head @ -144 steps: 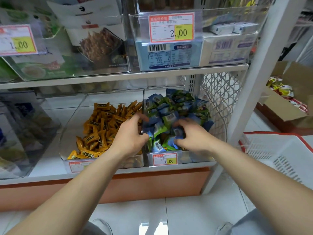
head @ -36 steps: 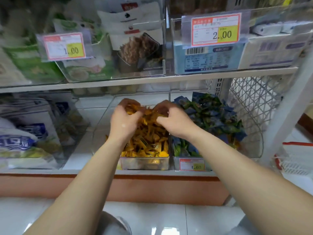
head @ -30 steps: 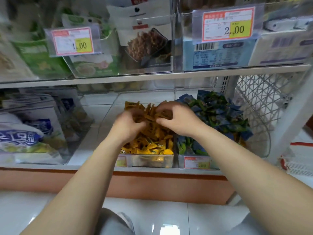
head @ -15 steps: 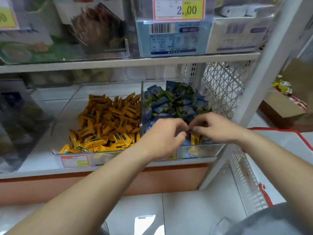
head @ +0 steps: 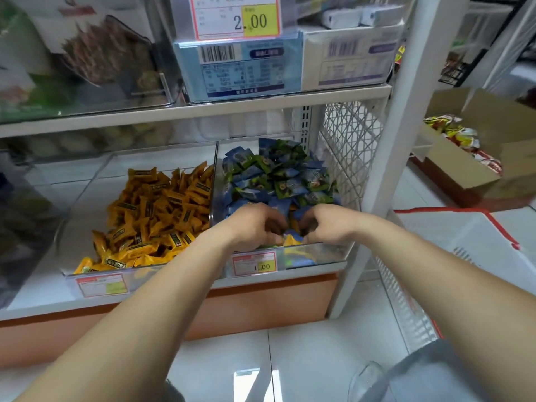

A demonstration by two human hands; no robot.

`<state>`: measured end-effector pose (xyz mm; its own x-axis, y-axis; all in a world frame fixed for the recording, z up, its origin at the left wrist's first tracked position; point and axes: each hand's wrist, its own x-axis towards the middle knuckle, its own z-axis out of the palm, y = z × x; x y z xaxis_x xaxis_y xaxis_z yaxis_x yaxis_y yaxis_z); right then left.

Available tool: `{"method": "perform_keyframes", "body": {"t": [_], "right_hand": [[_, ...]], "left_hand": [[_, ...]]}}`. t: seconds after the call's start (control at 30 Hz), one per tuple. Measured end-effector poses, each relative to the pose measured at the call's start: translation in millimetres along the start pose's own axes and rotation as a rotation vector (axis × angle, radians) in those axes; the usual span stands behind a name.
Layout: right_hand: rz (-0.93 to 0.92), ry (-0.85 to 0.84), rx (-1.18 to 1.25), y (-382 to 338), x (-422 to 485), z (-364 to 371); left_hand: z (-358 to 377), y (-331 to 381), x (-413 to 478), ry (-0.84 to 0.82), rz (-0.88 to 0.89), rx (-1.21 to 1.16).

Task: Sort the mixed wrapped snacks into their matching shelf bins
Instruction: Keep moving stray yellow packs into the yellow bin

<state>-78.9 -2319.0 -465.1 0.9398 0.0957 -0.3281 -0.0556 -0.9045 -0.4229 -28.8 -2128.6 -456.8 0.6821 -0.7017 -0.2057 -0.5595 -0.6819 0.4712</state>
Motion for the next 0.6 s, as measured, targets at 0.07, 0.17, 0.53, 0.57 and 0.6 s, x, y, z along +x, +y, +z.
{"method": "perform_keyframes", "body": {"t": [0.07, 0.17, 0.53, 0.57, 0.6], "right_hand": [[0.01, -0.025, 0.007, -1, 1, 2], [0.011, -0.063, 0.02, -2, 5, 3], [-0.042, -0.174, 0.143, -7, -9, -8], [-0.069, -0.181, 0.15, -6, -12, -9], [-0.095, -0.168, 0.161, -5, -14, -10]], "left_hand": [[-1, 1, 0, 0.003, 0.001, -0.001], [-1, 2, 1, -0.026, 0.021, 0.114], [-8, -9, -5, -0.037, 0.087, 0.102], [-8, -10, -4, -0.032, 0.092, 0.125], [-7, -10, -4, -0.01, 0.095, 0.142]]}}
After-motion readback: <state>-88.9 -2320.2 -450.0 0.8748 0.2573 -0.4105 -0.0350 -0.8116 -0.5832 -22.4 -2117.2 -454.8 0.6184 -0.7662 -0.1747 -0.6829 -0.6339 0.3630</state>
